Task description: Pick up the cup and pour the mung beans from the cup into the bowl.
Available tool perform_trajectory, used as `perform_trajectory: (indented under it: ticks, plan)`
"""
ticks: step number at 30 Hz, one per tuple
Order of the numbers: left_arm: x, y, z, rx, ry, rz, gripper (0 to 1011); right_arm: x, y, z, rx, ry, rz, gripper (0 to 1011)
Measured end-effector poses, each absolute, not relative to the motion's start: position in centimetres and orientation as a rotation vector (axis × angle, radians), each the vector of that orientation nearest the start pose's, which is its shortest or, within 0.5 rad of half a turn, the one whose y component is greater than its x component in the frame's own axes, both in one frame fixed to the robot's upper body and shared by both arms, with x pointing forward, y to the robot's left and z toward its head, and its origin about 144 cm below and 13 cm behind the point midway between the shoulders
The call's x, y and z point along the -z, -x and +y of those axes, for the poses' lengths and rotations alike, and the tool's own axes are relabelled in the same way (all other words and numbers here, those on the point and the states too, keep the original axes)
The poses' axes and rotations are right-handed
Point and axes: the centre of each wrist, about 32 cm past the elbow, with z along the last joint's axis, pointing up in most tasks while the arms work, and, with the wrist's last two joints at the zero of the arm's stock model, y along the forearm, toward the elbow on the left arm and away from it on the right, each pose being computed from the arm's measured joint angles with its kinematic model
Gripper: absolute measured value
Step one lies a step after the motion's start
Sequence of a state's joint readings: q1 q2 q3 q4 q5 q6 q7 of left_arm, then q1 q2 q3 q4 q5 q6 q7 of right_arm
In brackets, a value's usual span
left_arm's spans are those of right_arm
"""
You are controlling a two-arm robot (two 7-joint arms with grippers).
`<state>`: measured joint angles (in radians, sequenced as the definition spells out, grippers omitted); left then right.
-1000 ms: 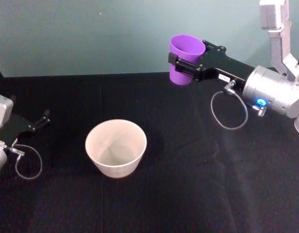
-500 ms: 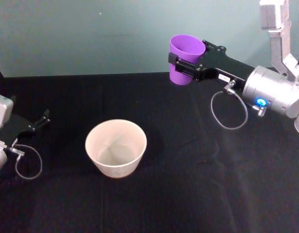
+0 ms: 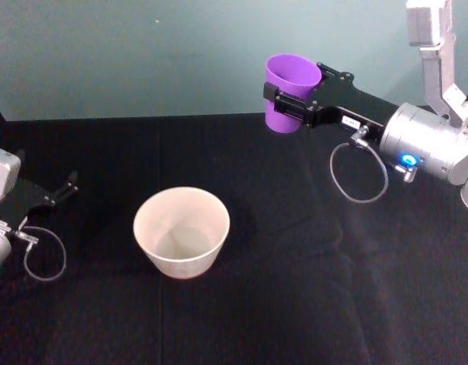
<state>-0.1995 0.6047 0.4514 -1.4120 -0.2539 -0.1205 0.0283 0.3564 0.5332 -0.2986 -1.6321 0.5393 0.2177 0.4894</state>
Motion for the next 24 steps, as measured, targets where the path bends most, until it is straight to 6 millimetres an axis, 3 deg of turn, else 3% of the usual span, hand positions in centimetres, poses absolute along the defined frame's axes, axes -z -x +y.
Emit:
perform_trajectory:
  ticks: [24]
  plan:
    - [-113.98,-48.86,30.97,-1.248,-0.304,-0.285,1011,-127.71,-52.68,-28.63,0.801,0.039,-0.068,731]
